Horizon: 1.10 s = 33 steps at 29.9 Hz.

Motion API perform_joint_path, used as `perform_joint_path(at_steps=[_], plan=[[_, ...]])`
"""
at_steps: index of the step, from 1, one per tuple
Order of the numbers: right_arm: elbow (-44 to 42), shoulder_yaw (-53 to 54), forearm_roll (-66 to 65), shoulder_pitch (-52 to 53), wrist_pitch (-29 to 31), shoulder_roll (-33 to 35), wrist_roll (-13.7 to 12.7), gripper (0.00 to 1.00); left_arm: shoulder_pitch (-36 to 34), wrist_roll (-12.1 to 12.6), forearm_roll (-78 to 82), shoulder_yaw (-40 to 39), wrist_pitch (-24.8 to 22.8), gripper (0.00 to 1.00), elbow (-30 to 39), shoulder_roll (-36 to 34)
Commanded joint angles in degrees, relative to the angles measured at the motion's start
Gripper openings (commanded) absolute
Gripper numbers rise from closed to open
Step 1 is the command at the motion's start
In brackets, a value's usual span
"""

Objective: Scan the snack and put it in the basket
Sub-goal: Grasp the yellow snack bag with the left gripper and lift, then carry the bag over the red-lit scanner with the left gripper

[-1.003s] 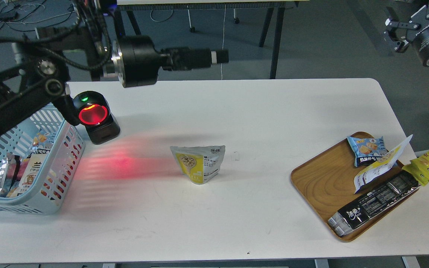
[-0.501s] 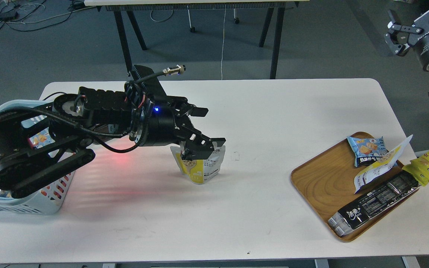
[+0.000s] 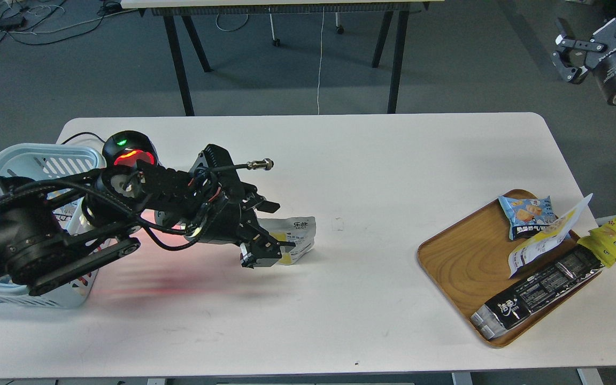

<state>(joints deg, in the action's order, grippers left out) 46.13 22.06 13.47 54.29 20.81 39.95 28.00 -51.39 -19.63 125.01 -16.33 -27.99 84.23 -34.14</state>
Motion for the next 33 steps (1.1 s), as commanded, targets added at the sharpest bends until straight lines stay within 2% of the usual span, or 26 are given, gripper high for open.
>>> perform_joint_path(at_steps=[1,4,10,23,28,33], plan=[[0.0,0.0,0.0,-0.2,0.0,0.1,0.0,0.97,-0.5,0.2,0.0,-0.3,0.0,0.29,-1.1,0.3],[0.1,0.4,0.0,-0.2,0.0,0.4,0.0,0.97,-1.2,0.0,0.0,-0.2,0.0,0.15,-2.2,0.5],[0.0,0.7,0.0,-0.2,1.5,1.8,0.0,0.97,-1.4,0.2,0.0,-0.1,0.0,0.01,-2.4,0.3],[-0.1,2.1,0.0,-0.1,1.8,1.8,0.0,0.97,-1.6,-0.1,0.0,-1.2,0.0,0.0,0.0,-1.5],[-0.2,2.4,0.0,-0.1,1.9,1.8,0.0,0.97,-1.0,-0.2,0.0,-3.4,0.0,0.0,5.4,-7.1],[-0.2,2.5,0.0,-0.1,1.9,1.9,0.0,0.97,-1.0,-1.9,0.0,-6.6,0.0,0.0,6.2,-12.5]])
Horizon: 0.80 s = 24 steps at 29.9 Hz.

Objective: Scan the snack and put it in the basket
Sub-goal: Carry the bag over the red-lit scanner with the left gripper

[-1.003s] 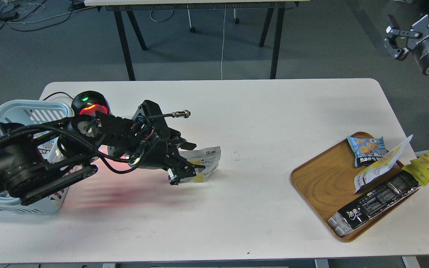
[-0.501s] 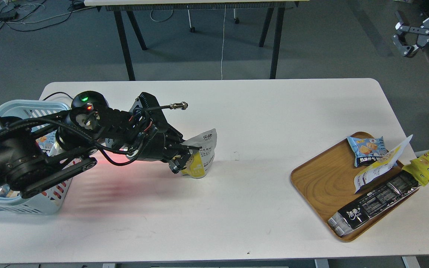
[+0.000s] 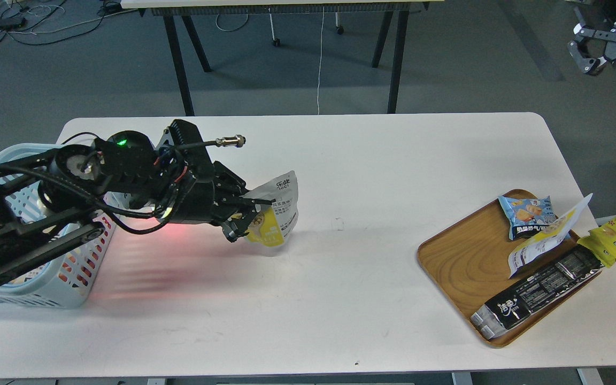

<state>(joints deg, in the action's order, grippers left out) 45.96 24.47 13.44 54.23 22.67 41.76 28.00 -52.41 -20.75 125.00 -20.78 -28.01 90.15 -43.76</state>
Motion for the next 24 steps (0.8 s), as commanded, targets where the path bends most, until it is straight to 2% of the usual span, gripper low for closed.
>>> perform_joint_path(at_steps=[1,11,17,24], plan=[[0.0,0.0,0.0,0.0,-0.1,0.1,0.0,0.97,0.0,-1.0,0.0,-3.2,0.0,0.0,0.2,-3.7],[0.2,0.5,0.0,0.1,-0.3,0.1,0.0,0.97,0.1,-4.6,0.0,-4.3,0.0,0.0,-5.2,-10.8],[0.2,0.5,0.0,0.0,-0.3,0.2,0.0,0.97,1.3,-5.9,0.0,-4.0,0.0,0.0,-5.8,-13.8],[0.2,0.6,0.0,0.0,-0.3,0.1,0.0,0.97,1.6,-6.1,0.0,-4.0,0.0,0.01,-6.7,-14.0]])
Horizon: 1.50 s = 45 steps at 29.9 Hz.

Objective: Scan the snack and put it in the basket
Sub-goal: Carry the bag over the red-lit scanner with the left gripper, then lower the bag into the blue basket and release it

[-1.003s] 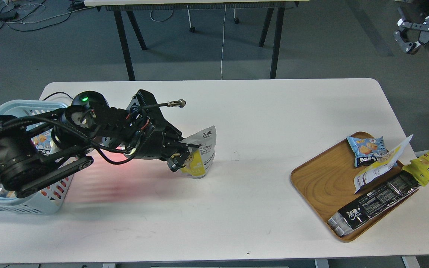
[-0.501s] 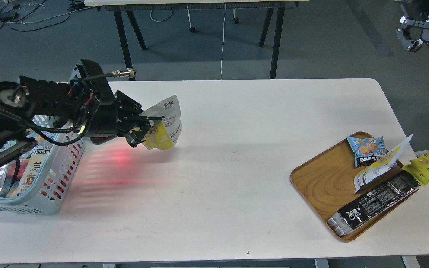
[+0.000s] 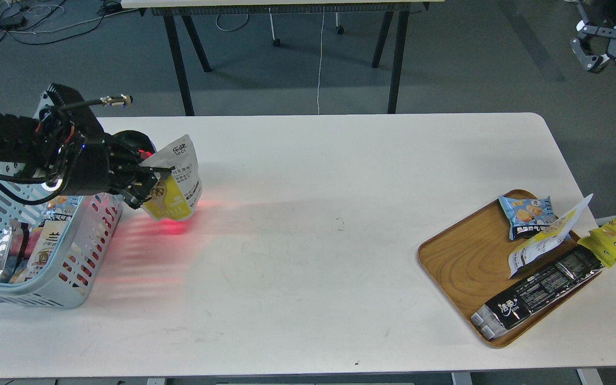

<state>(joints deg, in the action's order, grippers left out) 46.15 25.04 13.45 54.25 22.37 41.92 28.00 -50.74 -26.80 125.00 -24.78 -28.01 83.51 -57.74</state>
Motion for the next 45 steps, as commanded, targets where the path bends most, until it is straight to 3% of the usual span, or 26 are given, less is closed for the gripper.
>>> perform_joint_path(at_steps=[1,16,25,30,35,39,45], plan=[[0.0,0.0,0.0,0.0,0.0,-0.1,0.0,0.97,-0.1,0.0,0.0,0.0,0.0,0.0,-0.1,0.0],[0.0,1.1,0.0,0.0,0.0,0.0,0.0,0.97,-0.4,-0.1,0.0,-1.1,0.0,0.01,2.9,-0.2],[-0.1,1.1,0.0,0.2,0.0,-0.2,0.0,0.97,-1.0,-1.2,0.0,-15.3,0.0,0.01,5.0,-5.1],[-0.1,1.1,0.0,0.4,0.1,-0.2,0.0,0.97,-0.9,-1.2,0.0,-17.7,0.0,0.01,4.0,-11.8],[-0.2,1.1,0.0,0.4,0.1,-0.2,0.0,0.97,-0.1,-1.2,0.0,-16.0,0.0,0.02,2.5,-19.9],[-0.1,1.1,0.0,0.4,0.1,-0.3,0.0,0.97,-0.1,-1.2,0.0,-10.2,0.4,0.02,0.6,-23.4],[-0.1,1.1,0.0,0.4,0.1,-0.2,0.0,0.97,-0.1,-1.2,0.0,0.0,6.6,0.02,0.8,-25.8]])
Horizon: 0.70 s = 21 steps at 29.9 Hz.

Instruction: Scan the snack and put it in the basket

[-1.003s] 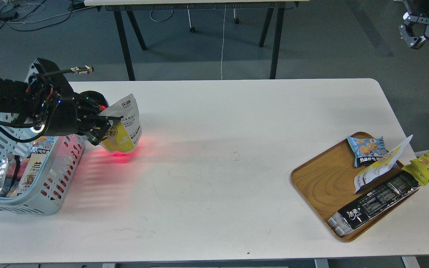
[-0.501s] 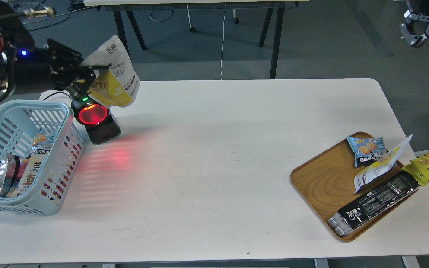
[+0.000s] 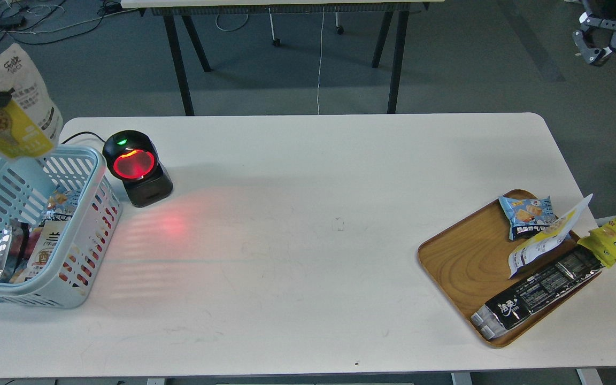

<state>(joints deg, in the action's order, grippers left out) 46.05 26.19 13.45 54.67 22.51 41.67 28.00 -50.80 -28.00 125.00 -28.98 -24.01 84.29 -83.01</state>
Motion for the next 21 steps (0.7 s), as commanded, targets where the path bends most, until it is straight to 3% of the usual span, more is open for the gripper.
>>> perform_joint_path(at_steps=[1,4,6,8,10,12,14,21], plan=[[0.0,0.0,0.0,0.0,0.0,0.2,0.0,0.97,0.0,0.0,0.0,5.6,3.5,0.03,-0.1,-0.5],[0.0,-0.1,0.0,0.0,0.1,0.3,0.0,0.97,0.0,0.0,0.0,7.8,4.5,0.08,-0.1,-0.6],[-0.1,-0.2,0.0,0.0,0.1,0.3,0.0,0.97,0.0,0.0,0.0,7.9,4.4,0.2,0.3,-0.6],[-0.1,-0.2,0.0,0.0,0.1,0.5,0.0,0.97,-0.1,0.0,-1.2,7.6,4.6,0.42,0.3,-0.1],[0.0,-0.2,0.0,0.0,0.1,0.7,0.0,0.97,-0.3,0.0,-7.3,7.2,4.9,0.7,0.3,0.6],[0.0,-0.2,0.0,0.0,0.1,0.7,0.0,0.97,-0.5,0.0,-17.4,6.8,5.6,0.87,-0.4,1.8],[0.0,-0.2,0.0,0.2,0.1,0.7,0.0,0.97,-0.7,0.0,-28.5,6.5,6.0,0.97,-1.8,2.5],[-0.4,0.4,0.0,1.5,0.0,2.1,0.0,0.99,-3.2,0.0,-52.6,4.5,5.9,0.99,-8.0,10.9]])
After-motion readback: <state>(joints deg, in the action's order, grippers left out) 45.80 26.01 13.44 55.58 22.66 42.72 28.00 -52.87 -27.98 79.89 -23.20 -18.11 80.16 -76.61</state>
